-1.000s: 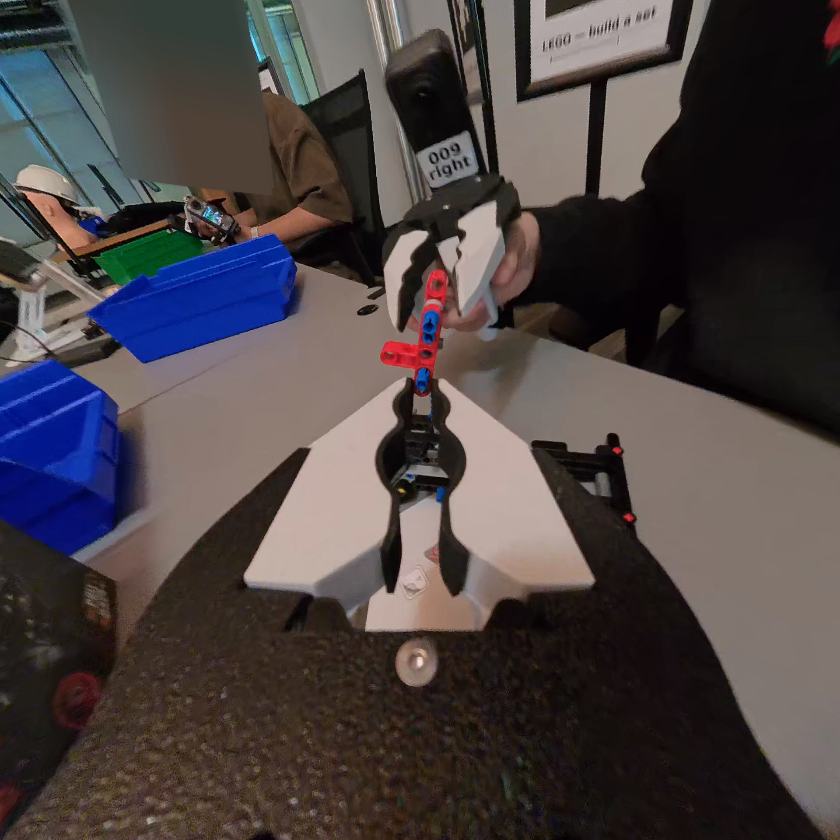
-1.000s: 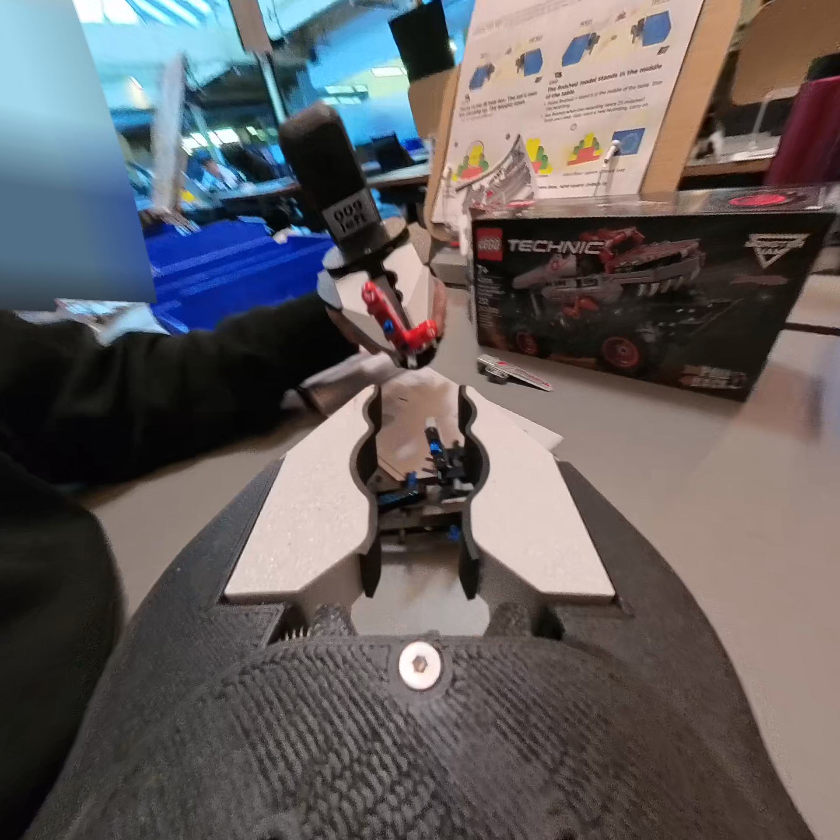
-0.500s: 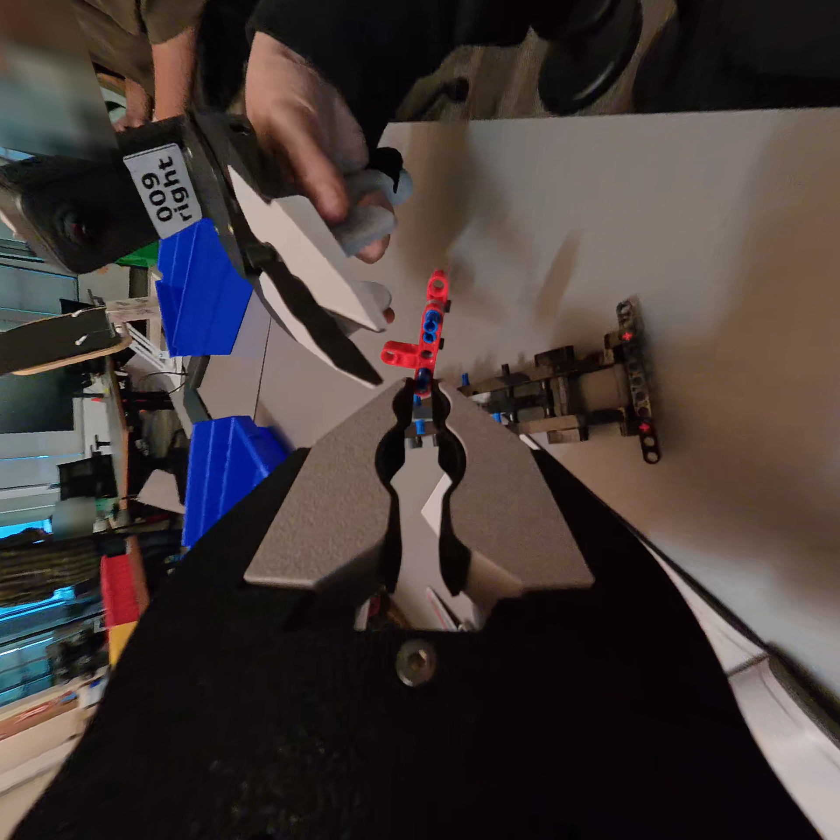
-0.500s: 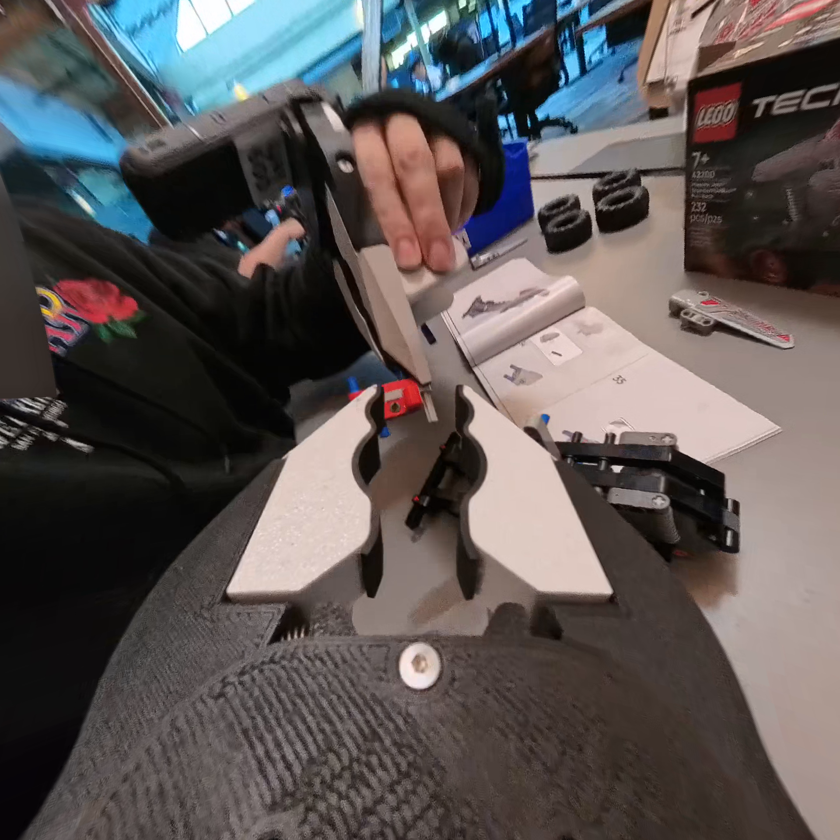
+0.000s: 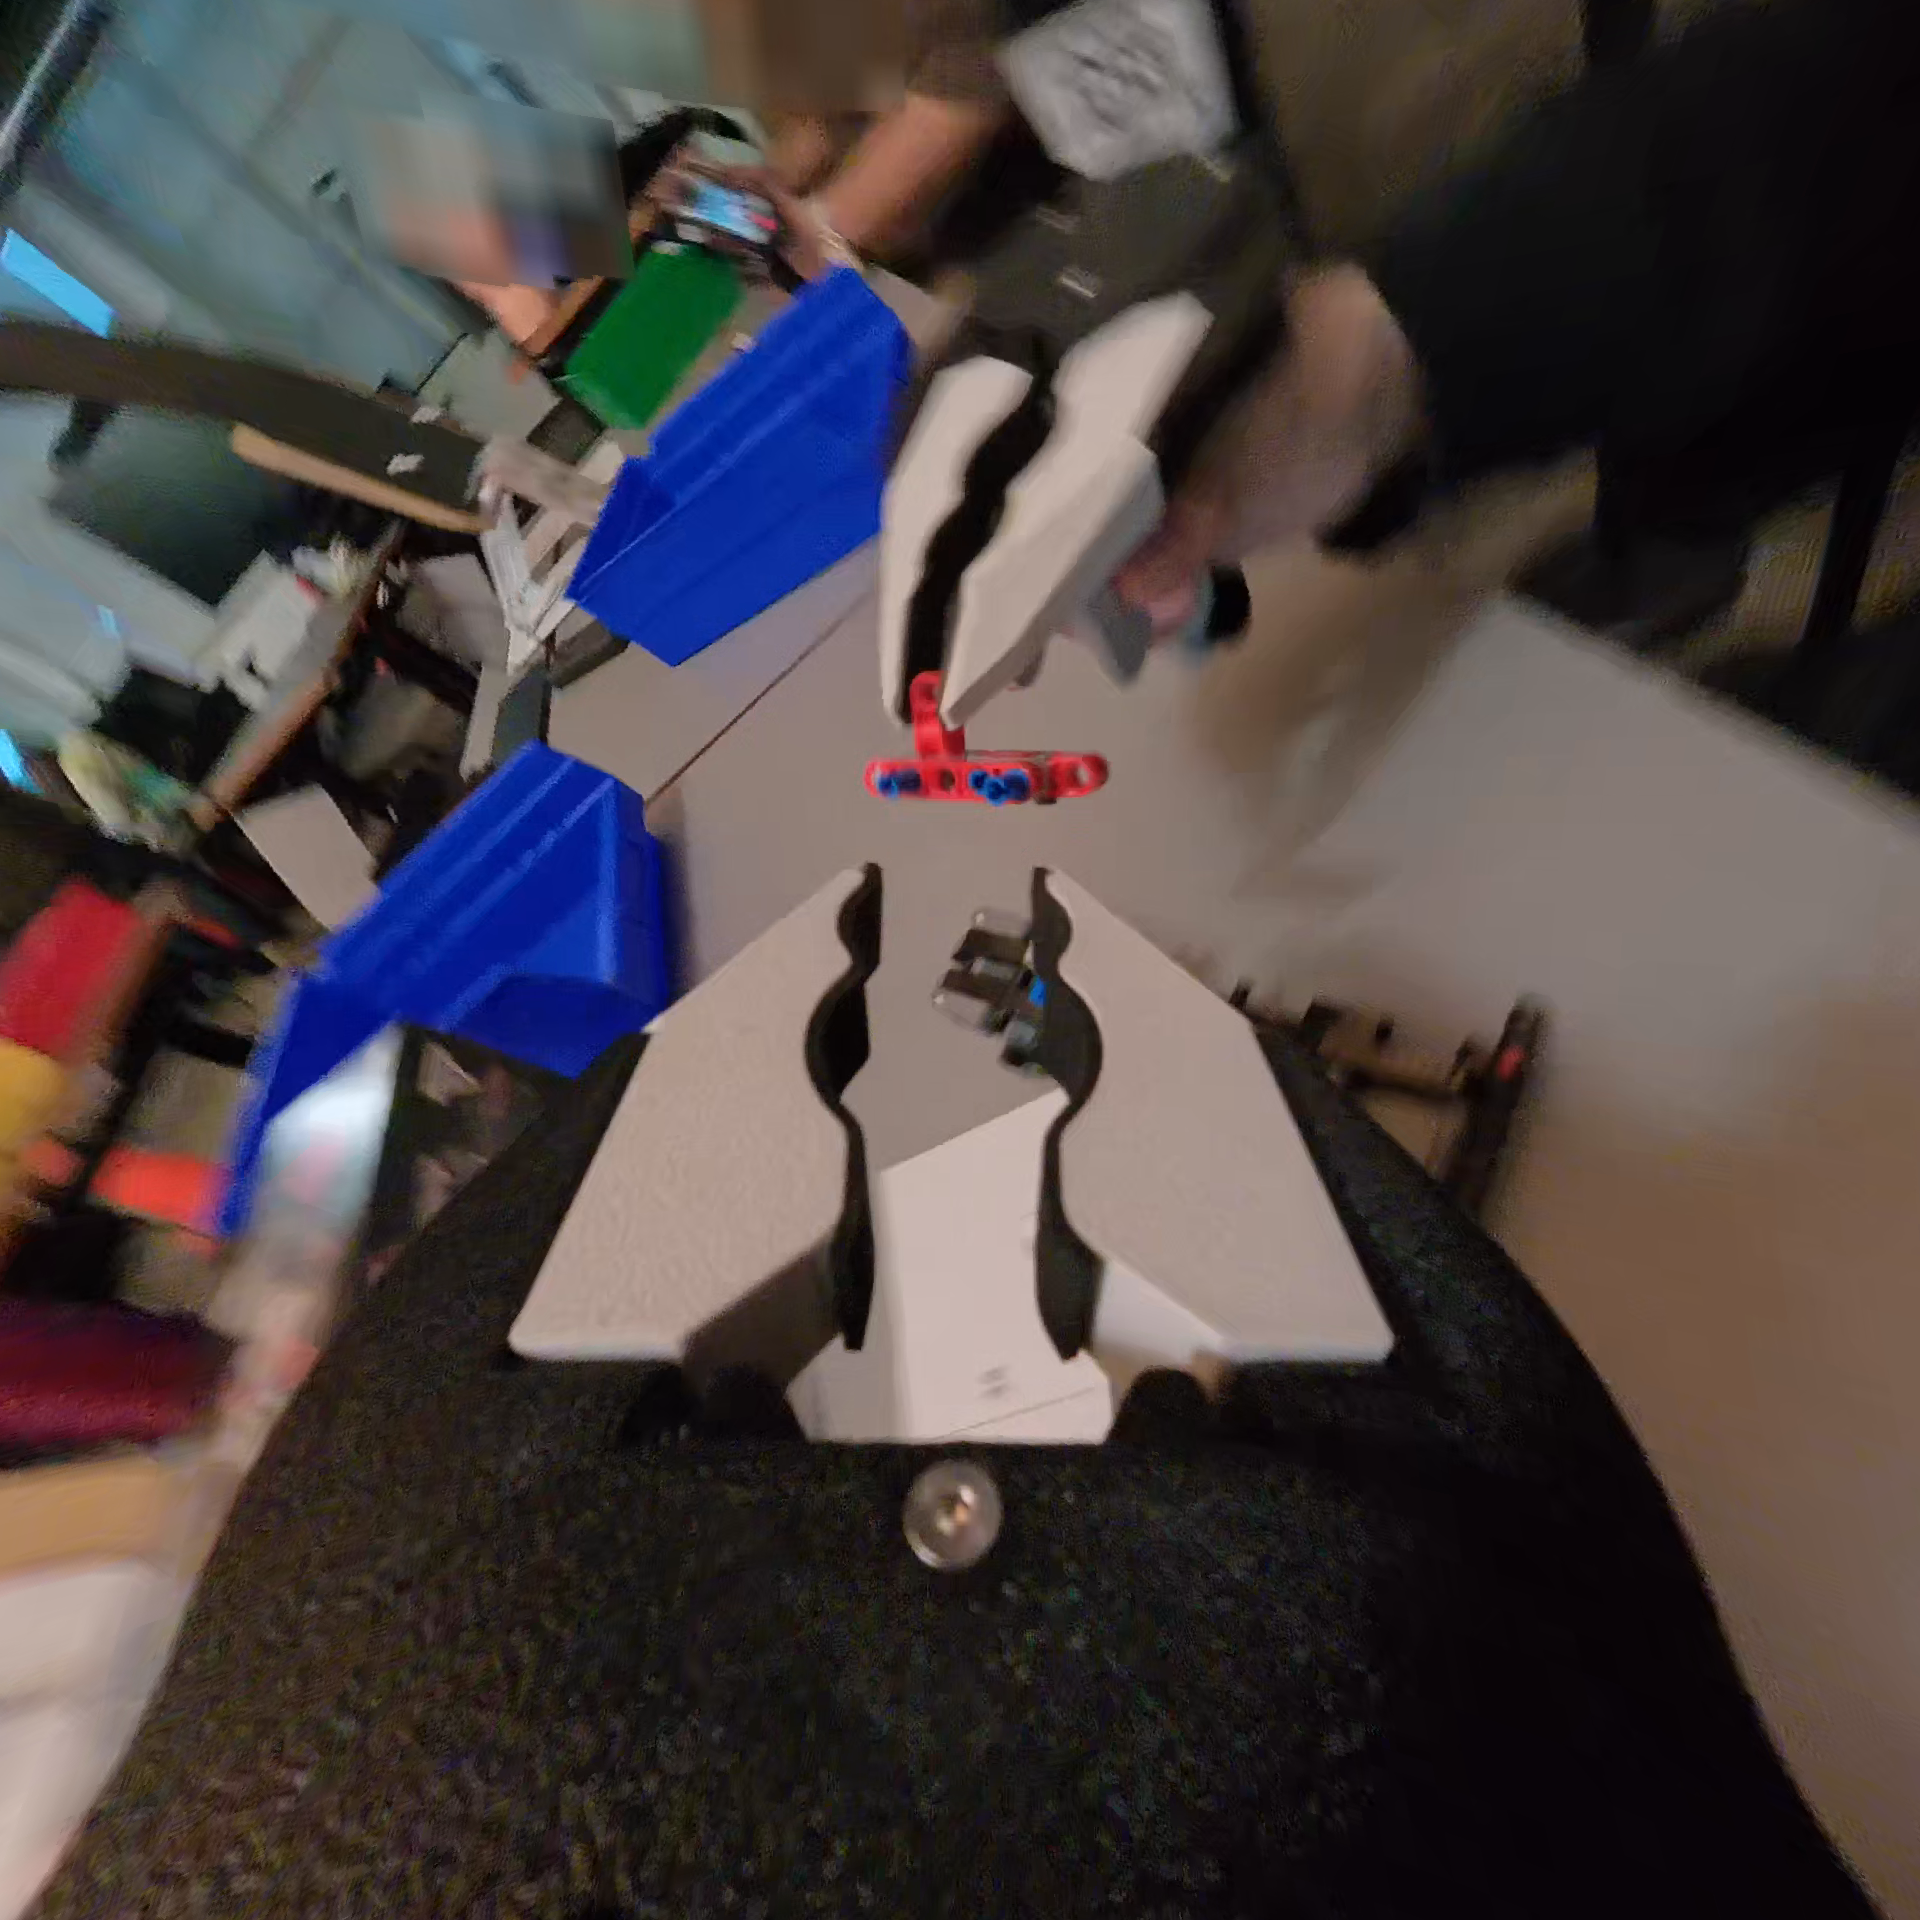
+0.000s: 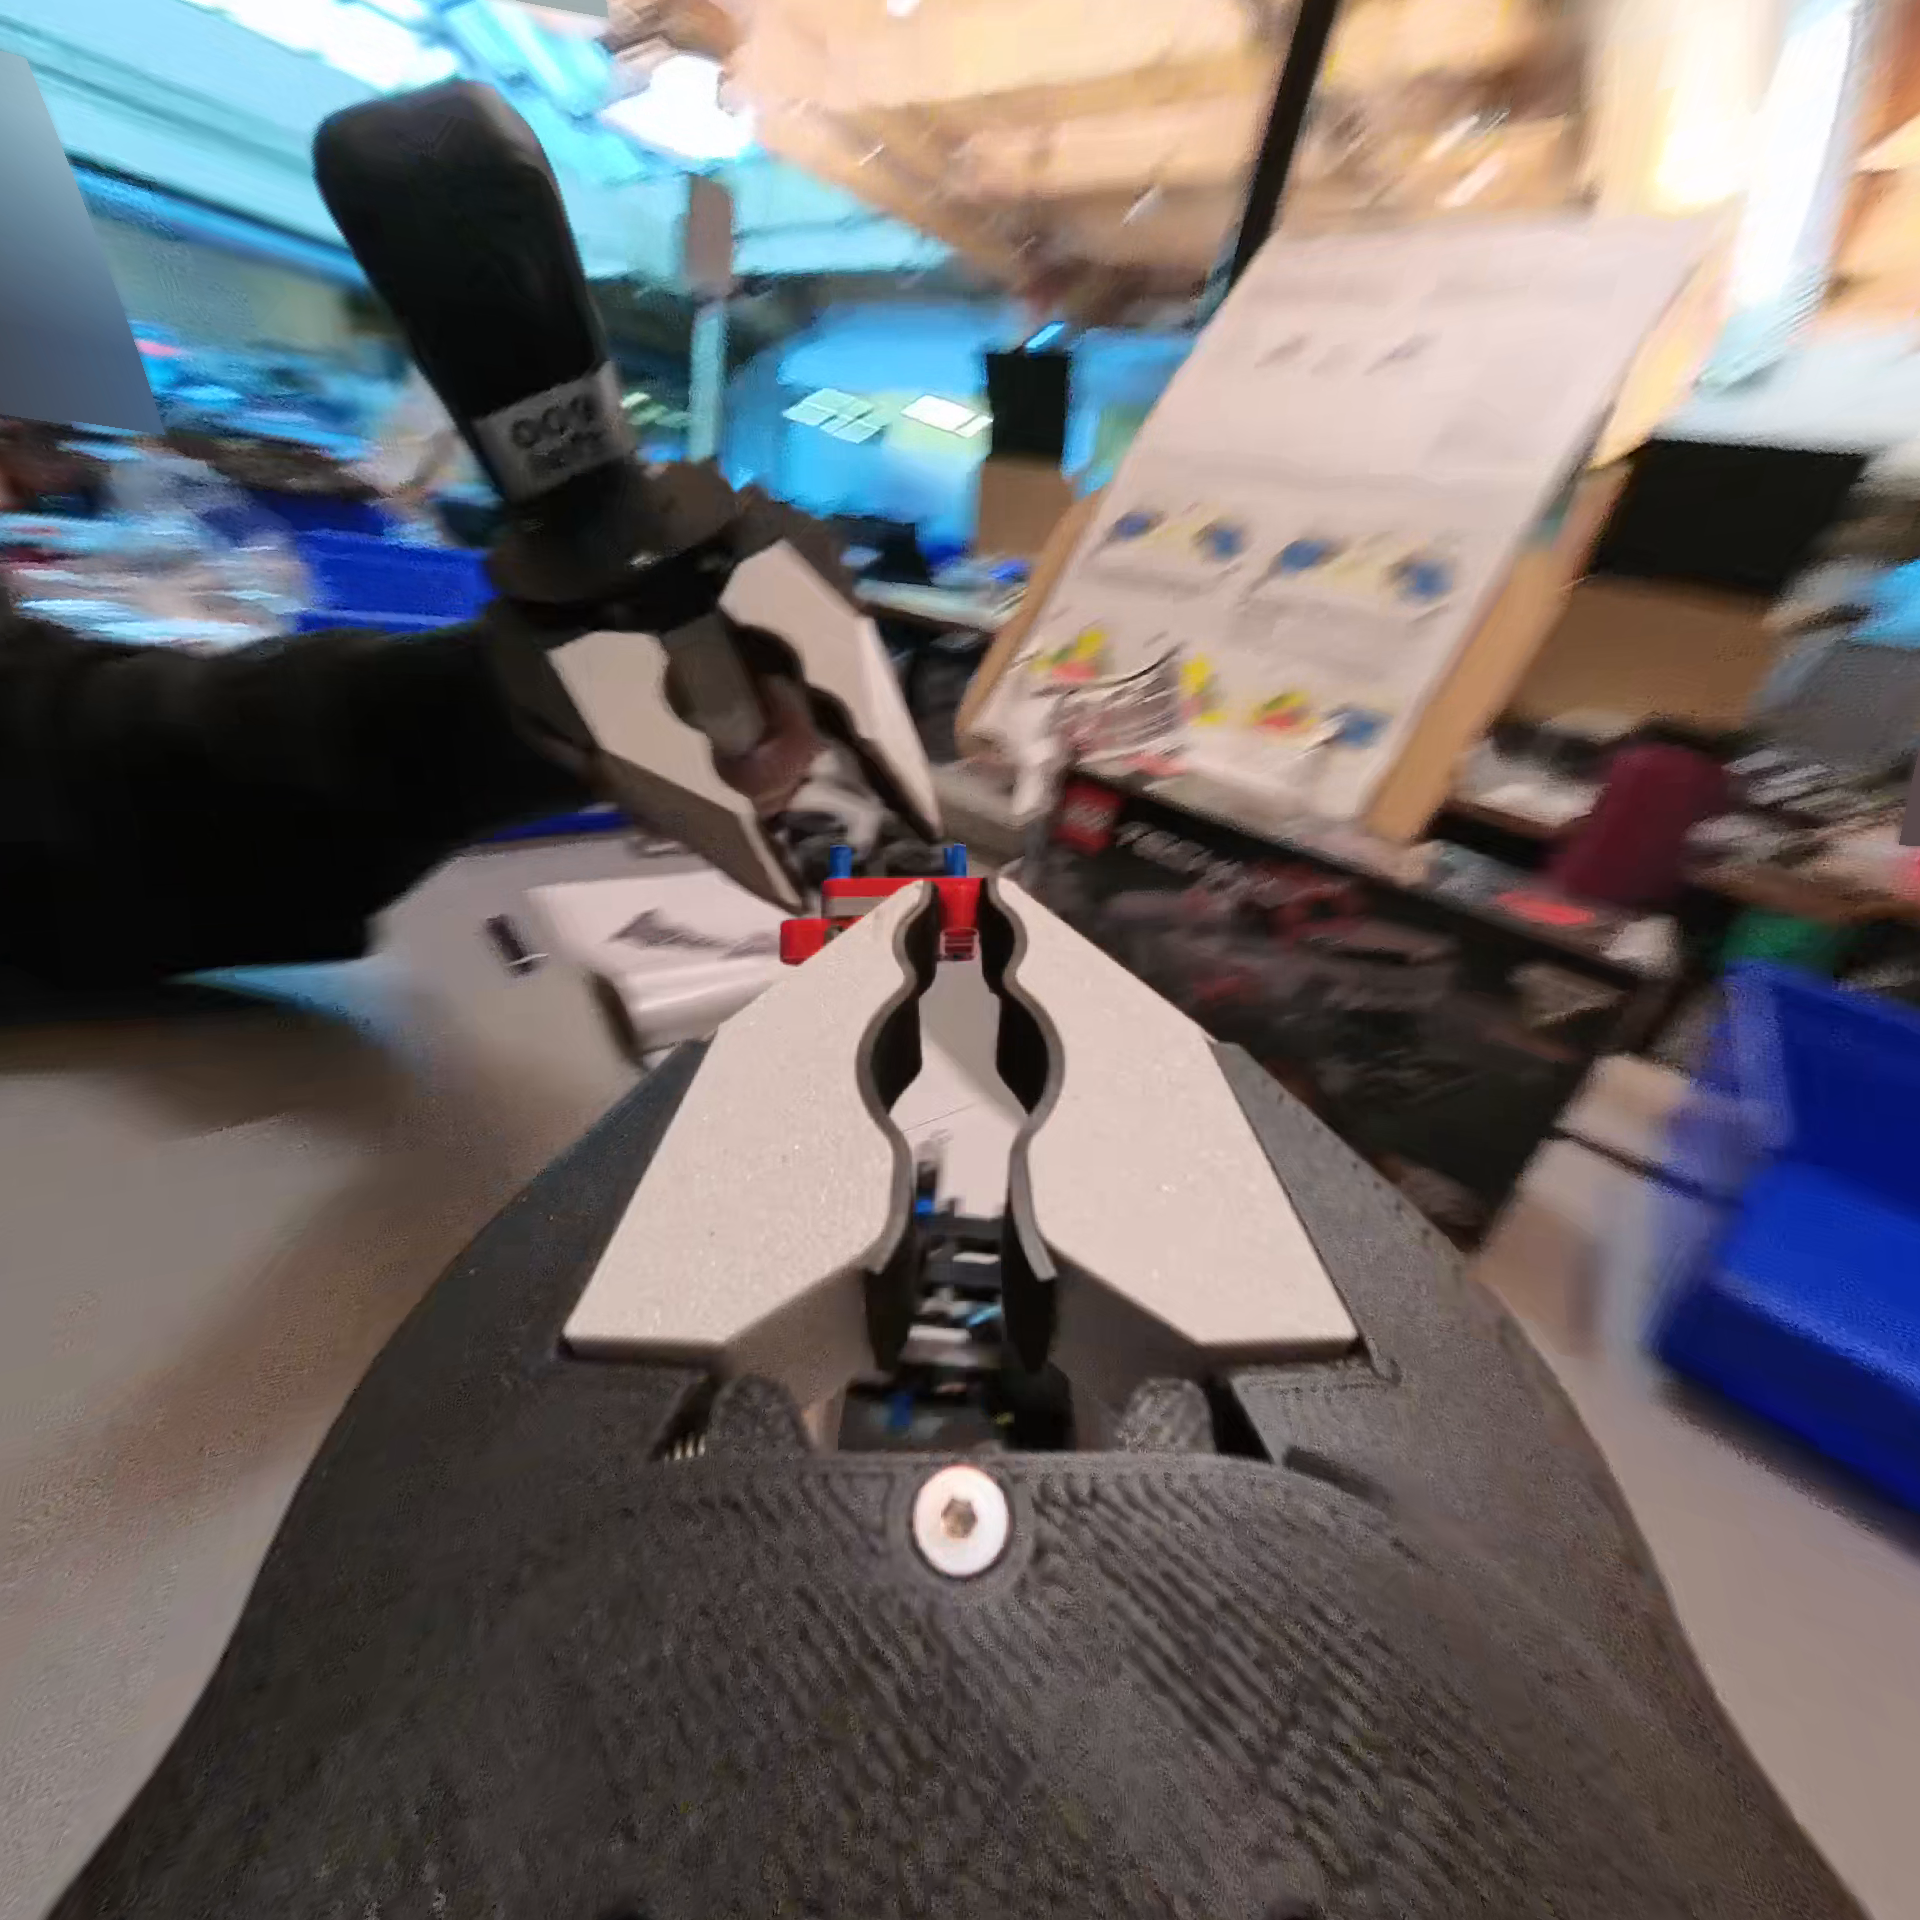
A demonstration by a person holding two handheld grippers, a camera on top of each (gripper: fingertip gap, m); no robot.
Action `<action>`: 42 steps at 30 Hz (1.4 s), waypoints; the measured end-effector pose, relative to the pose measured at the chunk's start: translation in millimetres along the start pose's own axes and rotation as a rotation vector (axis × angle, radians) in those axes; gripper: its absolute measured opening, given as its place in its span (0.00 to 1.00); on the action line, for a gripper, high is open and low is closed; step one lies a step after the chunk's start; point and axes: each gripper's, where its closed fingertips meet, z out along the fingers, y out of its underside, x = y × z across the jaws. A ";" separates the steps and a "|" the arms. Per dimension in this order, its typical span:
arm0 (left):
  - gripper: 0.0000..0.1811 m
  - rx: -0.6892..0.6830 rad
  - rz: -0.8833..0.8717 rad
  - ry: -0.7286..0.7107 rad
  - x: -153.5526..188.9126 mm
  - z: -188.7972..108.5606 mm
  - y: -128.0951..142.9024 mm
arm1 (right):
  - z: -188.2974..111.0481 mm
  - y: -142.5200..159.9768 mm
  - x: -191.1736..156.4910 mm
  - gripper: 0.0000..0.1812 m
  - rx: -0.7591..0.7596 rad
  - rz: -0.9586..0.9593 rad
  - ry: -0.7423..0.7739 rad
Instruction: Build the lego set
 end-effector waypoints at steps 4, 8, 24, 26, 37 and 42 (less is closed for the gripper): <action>0.17 0.185 -0.558 -0.106 -7.6 -5.5 -9.1 | -8.7 -12.9 9.6 0.03 0.144 -0.156 0.239; 0.21 0.198 -0.801 -0.090 9.3 9.4 -10.9 | 0.3 -16.7 -6.0 0.03 0.176 -0.249 0.261; 0.04 -0.111 -0.193 -0.484 6.2 -2.2 28.3 | 3.1 14.1 -11.5 0.10 0.042 -0.181 0.057; 0.04 -0.218 0.012 -0.517 10.9 -8.2 39.7 | -2.3 31.4 -7.9 0.14 -0.090 -0.109 -0.069; 0.03 -0.401 0.569 -0.554 31.7 10.9 51.4 | -4.9 107.9 -4.2 0.30 -0.475 -0.103 -0.700; 0.03 -0.432 0.615 -0.574 30.7 18.2 56.5 | 5.9 113.4 -2.8 0.27 -0.419 -0.051 -0.672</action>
